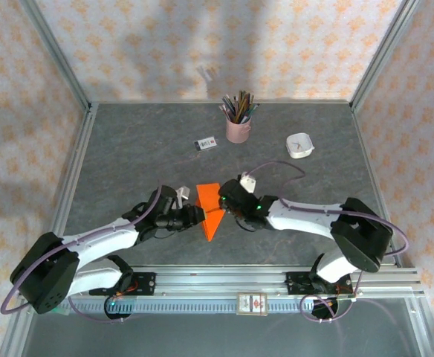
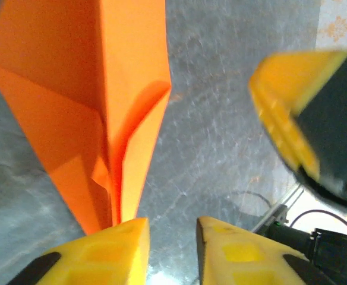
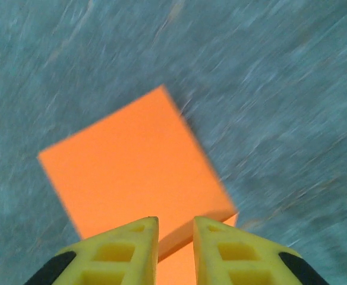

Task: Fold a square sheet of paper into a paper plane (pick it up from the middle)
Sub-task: Move the paper to the bottom-center of the table, then perform the fifth fold on the wing at the bottom-center of the table.

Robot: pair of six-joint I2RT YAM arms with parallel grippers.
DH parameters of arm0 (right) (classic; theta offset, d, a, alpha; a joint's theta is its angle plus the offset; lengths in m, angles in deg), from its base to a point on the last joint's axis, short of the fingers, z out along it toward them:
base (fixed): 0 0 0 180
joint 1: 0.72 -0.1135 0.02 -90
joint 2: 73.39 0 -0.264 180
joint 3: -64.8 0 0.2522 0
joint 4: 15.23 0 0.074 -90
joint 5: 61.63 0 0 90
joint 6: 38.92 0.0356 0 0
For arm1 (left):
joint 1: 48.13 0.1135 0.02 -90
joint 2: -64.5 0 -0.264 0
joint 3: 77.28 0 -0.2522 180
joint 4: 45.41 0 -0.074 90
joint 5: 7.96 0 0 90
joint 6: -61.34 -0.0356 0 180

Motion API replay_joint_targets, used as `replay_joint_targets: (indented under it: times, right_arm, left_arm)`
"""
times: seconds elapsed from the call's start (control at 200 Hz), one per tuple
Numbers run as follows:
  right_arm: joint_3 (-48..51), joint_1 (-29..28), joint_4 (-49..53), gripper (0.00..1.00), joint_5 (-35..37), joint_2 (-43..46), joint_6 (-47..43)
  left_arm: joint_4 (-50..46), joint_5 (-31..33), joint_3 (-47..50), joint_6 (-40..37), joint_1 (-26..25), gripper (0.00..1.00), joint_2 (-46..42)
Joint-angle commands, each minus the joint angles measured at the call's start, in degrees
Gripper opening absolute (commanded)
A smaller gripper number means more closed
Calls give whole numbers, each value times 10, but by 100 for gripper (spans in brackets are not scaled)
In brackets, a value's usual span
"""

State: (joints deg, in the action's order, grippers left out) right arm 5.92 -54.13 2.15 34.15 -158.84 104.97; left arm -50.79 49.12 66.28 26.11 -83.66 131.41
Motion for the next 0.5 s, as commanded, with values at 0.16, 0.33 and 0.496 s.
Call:
replay_joint_targets:
  times: [0.16,0.33,0.496]
  right_arm:
    - [34,47,18,22,-4,40,-94]
    - [50,49,15,22,-15,47,-96]
    - [61,49,19,22,-13,59,-94]
  left_arm:
    - [72,14,-56,34,-33,17,105]
    - [25,24,-73,2,-21,12,138]
    - [32,1,-44,-15,4,10,140]
